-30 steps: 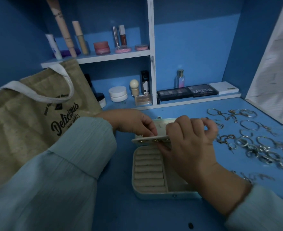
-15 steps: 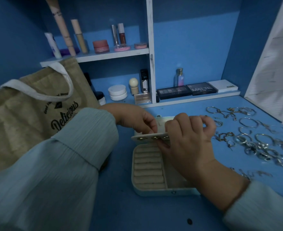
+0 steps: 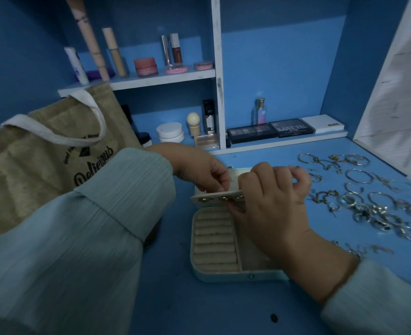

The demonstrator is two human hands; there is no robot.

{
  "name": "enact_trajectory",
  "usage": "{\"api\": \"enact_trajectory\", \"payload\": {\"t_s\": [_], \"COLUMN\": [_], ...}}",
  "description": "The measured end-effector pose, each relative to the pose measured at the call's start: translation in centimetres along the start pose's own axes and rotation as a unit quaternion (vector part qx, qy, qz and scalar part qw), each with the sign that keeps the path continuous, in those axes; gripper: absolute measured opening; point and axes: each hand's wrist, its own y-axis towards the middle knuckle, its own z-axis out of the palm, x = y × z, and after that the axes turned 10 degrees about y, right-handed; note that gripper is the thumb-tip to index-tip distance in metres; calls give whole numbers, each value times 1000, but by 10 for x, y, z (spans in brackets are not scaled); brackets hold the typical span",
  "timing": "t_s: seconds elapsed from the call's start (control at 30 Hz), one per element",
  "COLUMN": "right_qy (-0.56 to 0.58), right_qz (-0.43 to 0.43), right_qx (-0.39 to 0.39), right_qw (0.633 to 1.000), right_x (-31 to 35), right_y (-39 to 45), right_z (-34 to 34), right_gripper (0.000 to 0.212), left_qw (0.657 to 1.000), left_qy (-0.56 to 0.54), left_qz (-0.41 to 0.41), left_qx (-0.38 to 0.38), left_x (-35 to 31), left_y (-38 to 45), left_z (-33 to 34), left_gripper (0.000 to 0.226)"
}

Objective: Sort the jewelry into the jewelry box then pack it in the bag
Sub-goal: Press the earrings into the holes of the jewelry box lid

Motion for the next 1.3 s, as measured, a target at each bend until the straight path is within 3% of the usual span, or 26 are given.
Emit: {"api": "enact_trajectory", "payload": {"t_s": [0.43,0.8,1.07,1.3], "right_qy": [-4,5,6,0], "right_qz": [1,7,4,3], "right_qx": [6,9,10,6], "right_qw": [1000,1000,1000,1000], "right_x": [0,1,0,0], "right_y": [0,1,0,0], "right_z": [0,-2,-2,0], "right_gripper": [38,35,33,37], "left_qw": [993,988,982,980], "left_qy": [115,146,178,193], "left_qz": [-12,-12,-10,2], "left_qx": [-22,-50,-55,-58], "left_x": [-7,-8,-10,-10], "left_y": [-1,-3,-2,-2], "left_z": [-2,-2,-1,-2], "left_gripper": [9,6,17,7]}}
